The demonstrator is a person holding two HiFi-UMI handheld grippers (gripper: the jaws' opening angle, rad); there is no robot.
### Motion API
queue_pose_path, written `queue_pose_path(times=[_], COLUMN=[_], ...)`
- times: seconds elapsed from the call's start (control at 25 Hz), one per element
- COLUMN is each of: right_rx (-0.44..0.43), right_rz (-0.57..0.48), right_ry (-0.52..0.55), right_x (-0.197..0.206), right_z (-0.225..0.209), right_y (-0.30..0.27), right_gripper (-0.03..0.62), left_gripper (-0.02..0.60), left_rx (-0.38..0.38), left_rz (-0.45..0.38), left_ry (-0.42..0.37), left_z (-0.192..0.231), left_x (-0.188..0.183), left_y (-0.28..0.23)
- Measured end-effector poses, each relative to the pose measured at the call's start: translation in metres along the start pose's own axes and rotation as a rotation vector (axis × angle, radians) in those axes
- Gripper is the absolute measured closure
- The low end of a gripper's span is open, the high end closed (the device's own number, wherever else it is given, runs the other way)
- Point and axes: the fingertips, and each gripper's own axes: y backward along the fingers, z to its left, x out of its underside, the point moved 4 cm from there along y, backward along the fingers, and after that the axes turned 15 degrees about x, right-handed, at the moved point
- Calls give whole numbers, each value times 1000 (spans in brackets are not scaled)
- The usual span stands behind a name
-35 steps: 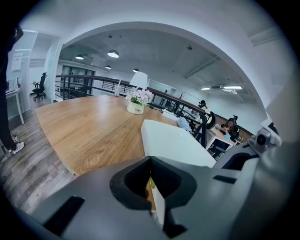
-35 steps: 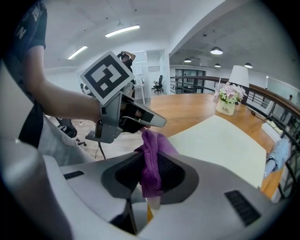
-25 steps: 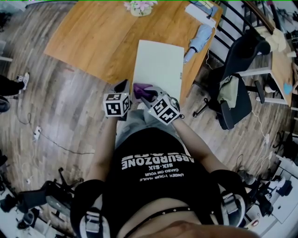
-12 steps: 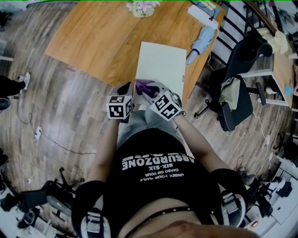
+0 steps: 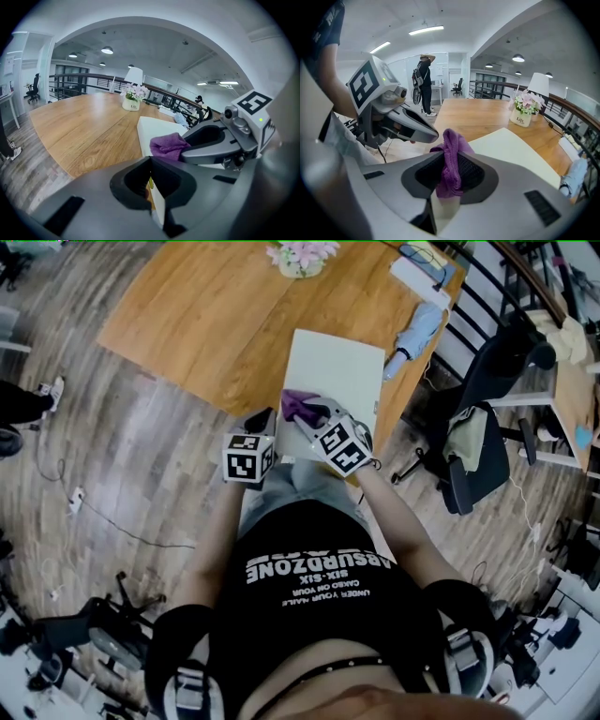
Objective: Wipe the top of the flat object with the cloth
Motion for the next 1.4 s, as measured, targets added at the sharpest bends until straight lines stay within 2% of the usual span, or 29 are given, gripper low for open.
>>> queue_pose_path(times=[1.0,1.2,1.4], right_rx=[98,110,126], right_rz=[3,-2,4], right_ry=[64,142,157], right_x=[-30,-36,-40], right_z=[-74,-87,-98], right_y=[-56,-67,-75], right_gripper=[496,496,496], left_gripper=[566,566,566], left_rx=[63,71,71], left_rz=[42,49,72], left_ry=[-33,-26,-39], left_z=[-14,-14,-17], left_x=[-11,-10,-7], left_y=[-30,-33,-37])
